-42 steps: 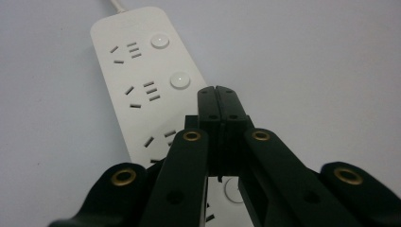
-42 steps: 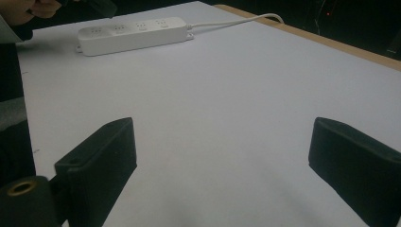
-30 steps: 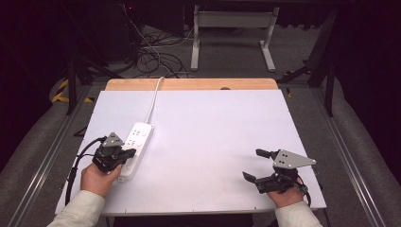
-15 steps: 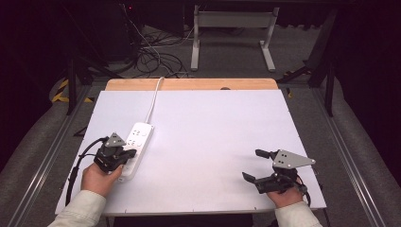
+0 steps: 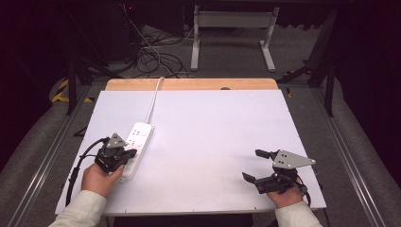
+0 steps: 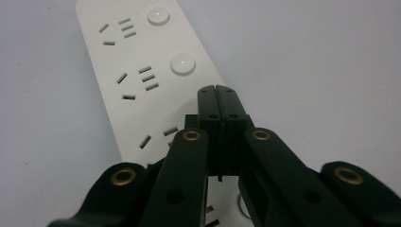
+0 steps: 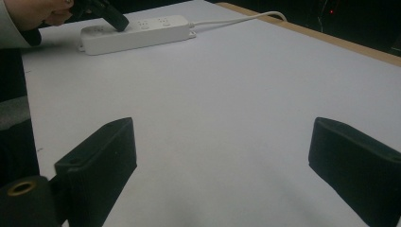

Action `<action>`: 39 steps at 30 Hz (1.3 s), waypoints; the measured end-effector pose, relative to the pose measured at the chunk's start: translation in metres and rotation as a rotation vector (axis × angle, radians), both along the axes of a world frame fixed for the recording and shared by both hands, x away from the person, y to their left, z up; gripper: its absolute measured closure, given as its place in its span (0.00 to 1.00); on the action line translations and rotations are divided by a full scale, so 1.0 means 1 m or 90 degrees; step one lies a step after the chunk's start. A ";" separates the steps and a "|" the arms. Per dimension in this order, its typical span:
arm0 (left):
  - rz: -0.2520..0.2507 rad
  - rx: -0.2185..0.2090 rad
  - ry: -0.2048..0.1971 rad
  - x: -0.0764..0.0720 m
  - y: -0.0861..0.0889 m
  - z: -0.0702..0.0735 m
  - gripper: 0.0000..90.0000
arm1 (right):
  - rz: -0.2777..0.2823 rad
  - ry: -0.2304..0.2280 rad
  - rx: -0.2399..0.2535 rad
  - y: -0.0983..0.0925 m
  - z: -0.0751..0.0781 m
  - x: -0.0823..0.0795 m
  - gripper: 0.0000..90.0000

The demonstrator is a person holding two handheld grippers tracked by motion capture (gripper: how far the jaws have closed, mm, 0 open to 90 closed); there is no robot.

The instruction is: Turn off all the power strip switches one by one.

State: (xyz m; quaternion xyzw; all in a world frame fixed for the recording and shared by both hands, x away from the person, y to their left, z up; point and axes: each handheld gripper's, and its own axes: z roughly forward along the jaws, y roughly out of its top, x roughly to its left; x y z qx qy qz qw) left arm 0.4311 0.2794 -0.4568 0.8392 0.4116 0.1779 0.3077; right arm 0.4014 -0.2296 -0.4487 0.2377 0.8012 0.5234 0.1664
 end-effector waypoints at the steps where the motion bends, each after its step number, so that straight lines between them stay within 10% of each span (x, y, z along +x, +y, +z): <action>1: 0.001 0.001 -0.002 0.000 0.000 0.000 1.00 | 0.001 0.000 0.000 0.000 0.000 0.000 0.10; 22: 0.010 0.023 -0.018 -0.002 -0.005 -0.002 1.00 | 0.001 -0.001 0.001 0.000 0.000 -0.002 0.10; 39: 0.021 -0.058 -0.026 0.014 0.005 0.021 1.00 | 0.000 -0.004 0.000 -0.001 0.001 -0.002 0.10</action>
